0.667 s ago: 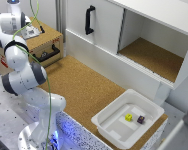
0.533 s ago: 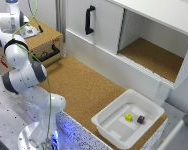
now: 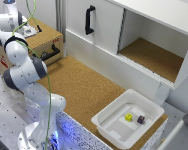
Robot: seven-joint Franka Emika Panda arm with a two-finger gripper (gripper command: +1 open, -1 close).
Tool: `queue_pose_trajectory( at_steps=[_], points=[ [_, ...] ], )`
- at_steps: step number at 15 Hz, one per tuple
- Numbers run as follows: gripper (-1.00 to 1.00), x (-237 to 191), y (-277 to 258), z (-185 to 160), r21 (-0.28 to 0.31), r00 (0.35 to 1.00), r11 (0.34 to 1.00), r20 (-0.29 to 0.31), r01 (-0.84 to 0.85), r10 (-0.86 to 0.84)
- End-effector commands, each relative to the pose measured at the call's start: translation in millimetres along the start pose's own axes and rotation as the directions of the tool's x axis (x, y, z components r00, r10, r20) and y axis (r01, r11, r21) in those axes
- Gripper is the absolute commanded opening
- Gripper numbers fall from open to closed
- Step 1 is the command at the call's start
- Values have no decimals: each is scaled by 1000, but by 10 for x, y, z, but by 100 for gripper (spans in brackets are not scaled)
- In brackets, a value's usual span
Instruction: Turn on the green light
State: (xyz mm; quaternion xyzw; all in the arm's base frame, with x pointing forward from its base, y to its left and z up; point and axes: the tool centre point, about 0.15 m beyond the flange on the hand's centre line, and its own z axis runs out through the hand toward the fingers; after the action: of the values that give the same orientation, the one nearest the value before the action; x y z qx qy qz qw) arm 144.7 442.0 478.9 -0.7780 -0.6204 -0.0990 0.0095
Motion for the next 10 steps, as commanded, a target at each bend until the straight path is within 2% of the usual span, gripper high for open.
queue_pose_trajectory(
  at_steps=[1, 6, 8, 10],
  points=[
    [-100, 331, 114, 242, -43, 990, 999, 142, -20, 26],
    [-100, 260, 222, 485, -48, 981, 998, 186, -36, 44],
    [-100, 210, 172, 332, -47, 986, 998, 162, -34, 41],
    [-100, 180, 99, -21, -33, 993, 999, 108, -37, 40]
  ],
)
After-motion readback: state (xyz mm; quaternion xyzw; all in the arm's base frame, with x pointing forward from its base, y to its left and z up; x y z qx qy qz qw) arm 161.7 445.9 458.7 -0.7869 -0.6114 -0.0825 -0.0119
